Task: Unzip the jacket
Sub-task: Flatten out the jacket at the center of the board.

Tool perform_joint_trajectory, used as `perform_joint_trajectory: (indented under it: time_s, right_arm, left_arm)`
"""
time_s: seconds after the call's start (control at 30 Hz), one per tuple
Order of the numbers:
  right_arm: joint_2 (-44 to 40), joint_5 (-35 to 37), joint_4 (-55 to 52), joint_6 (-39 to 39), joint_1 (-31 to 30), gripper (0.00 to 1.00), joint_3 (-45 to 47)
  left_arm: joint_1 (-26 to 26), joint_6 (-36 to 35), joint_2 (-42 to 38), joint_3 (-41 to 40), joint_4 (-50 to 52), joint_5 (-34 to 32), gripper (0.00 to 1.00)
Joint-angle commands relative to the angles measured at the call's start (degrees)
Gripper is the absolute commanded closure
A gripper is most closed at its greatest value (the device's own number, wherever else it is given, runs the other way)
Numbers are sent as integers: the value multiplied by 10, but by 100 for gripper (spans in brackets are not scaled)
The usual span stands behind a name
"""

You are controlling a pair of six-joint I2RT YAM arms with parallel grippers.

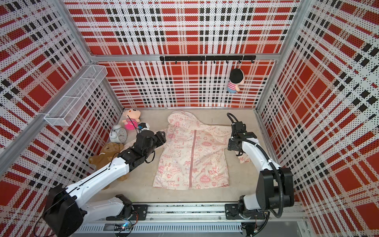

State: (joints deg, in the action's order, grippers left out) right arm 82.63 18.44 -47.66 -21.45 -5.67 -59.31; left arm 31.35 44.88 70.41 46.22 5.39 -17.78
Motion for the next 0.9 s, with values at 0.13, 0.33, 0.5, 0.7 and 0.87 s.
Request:
perform_joint_trajectory:
  time_s: [0.13,0.33,0.5,0.7,0.87]
  right_arm:
    - [63,14,-7,42,5,18,12]
    - [106,47,-3,47,5,49,6]
    - [113,84,-50,56,5,86,-41]
    - [81,150,-144,81,7,100,-149]
    - [59,204,-203,86,13,100,-213]
  left_arm:
    - [-5,-2,95,-11,-122,76,33]
    - [-5,-3,156,-11,-170,97,33]
    - [-4,1,195,-13,-188,106,34]
    - [-7,11,224,-29,-199,102,36]
    - [-11,18,231,-41,-209,101,36]
